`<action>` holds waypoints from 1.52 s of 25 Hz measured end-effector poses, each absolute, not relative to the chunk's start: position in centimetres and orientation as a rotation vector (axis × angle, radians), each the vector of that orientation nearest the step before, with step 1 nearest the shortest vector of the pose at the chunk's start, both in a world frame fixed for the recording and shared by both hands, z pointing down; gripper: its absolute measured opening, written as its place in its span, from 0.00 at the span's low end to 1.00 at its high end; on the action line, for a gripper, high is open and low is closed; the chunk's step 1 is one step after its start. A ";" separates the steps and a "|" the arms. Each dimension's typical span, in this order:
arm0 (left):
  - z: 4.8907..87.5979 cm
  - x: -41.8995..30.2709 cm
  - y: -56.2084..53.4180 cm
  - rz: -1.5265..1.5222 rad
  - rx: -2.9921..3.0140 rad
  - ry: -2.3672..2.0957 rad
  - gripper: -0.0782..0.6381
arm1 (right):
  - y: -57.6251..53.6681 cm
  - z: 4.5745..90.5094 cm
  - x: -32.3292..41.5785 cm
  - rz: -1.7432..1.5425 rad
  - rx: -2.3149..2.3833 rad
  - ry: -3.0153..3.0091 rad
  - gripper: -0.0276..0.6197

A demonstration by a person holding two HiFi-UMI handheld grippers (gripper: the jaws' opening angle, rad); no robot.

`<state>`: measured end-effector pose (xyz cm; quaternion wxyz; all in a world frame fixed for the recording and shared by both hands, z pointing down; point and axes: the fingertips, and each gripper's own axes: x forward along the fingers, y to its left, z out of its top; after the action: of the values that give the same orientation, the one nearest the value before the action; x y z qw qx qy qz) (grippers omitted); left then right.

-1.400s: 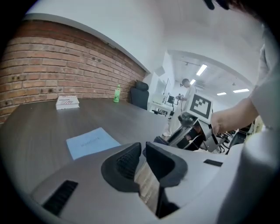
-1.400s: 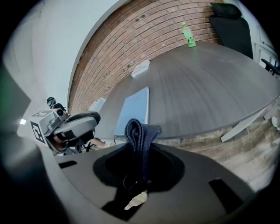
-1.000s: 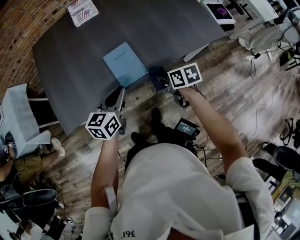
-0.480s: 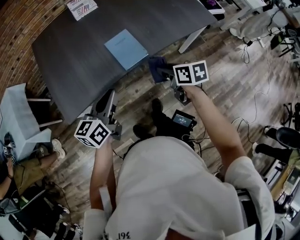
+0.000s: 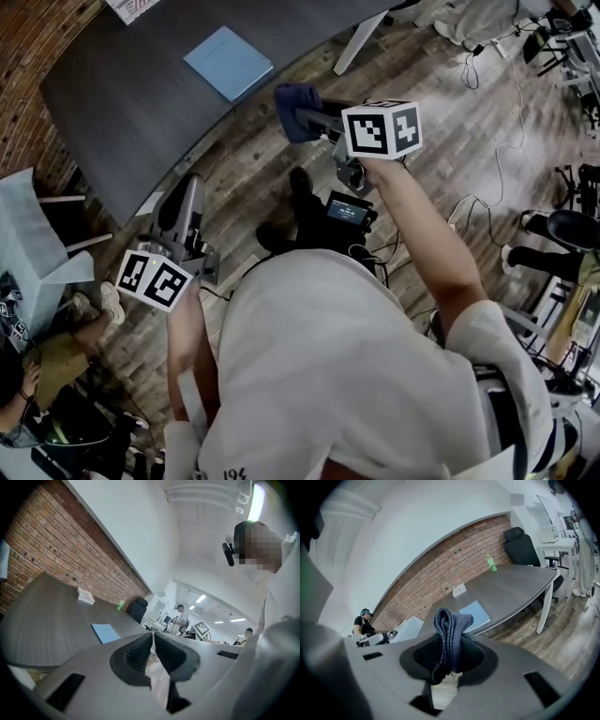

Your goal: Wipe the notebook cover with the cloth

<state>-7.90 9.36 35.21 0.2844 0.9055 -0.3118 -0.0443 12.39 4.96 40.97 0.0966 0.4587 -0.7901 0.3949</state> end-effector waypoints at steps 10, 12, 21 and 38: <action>32.1 -9.2 13.0 -0.120 2.492 -0.789 0.16 | 9.9 36.3 11.7 1.090 1.400 -2.439 0.20; 31.4 -9.1 13.5 -0.122 2.498 -0.793 0.16 | 11.0 35.7 12.1 1.096 1.404 -2.454 0.20; 30.1 -6.0 13.7 -0.158 2.476 -0.819 0.16 | 13.7 34.6 14.3 1.124 1.342 -2.493 0.20; 30.2 -1.4 13.6 -0.157 2.463 -0.836 0.16 | 11.8 32.9 20.1 1.020 1.428 -2.551 0.20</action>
<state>-1.39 13.56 30.17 0.2649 0.9114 -0.3094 -0.0581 20.11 11.85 32.92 0.0227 0.4610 -0.8238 0.3292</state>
